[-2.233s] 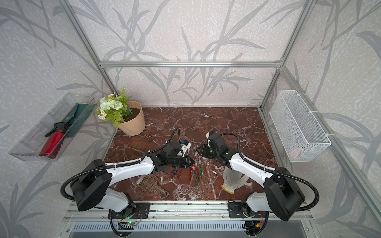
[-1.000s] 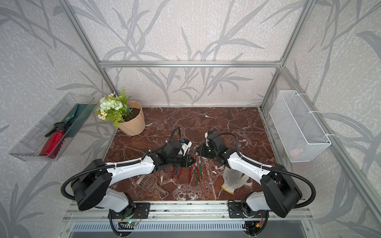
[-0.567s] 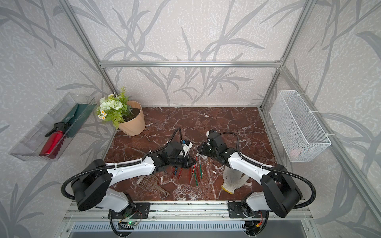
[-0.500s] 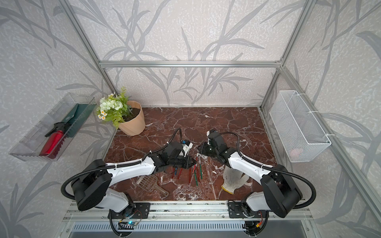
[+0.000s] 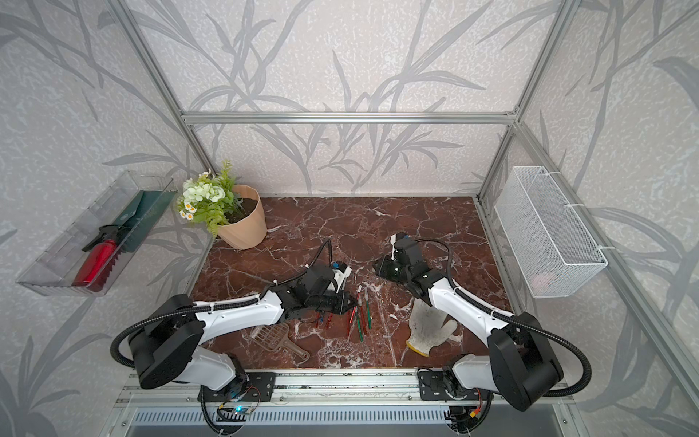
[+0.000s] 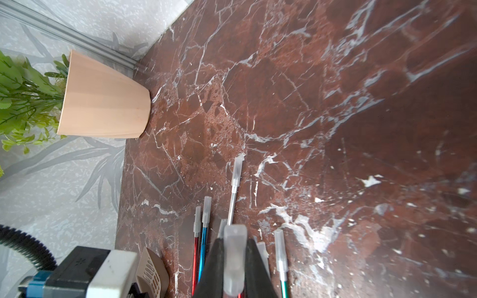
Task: Remove protective caps from carving knives
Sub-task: Remove the protective sleeve from the carving knife, then place the protective sleeve at the center of the board.
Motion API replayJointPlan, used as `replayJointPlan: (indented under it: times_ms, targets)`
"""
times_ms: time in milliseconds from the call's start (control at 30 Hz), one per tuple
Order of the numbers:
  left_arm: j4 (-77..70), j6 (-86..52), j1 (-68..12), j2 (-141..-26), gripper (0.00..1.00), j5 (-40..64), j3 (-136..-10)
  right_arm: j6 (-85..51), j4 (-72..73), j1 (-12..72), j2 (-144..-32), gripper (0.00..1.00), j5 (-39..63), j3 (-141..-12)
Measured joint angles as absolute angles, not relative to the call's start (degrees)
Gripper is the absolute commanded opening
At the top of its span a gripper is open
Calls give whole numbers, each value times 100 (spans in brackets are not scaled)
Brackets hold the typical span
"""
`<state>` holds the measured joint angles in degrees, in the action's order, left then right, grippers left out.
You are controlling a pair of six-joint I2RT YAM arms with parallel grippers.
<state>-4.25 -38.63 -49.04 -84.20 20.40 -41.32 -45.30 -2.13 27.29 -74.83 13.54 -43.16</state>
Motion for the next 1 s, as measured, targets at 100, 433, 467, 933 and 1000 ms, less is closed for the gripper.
replayJointPlan:
  times_ms: [100,433,467,933,1000]
  targets:
    - [-427,-3894,-4901,-8256,7,1942,-4062,-4191,-585,2497,-7332,15,1343,-4320]
    - [-567,-4178,-4807,-7673,7,1691,-3723,-2950,-2145,2235,-7428,16,790,-5009]
    - [-561,-4182,-4788,-7616,7,1658,-3723,-2829,-2250,2233,-7522,16,746,-5127]
    - [-47,-4143,-4351,-6659,7,1437,-3535,-2029,-3494,2137,-9157,15,99,-6283]
    - [23,-4108,-4298,-6584,7,1426,-3509,-1981,-3555,2126,-9369,15,45,-6407]
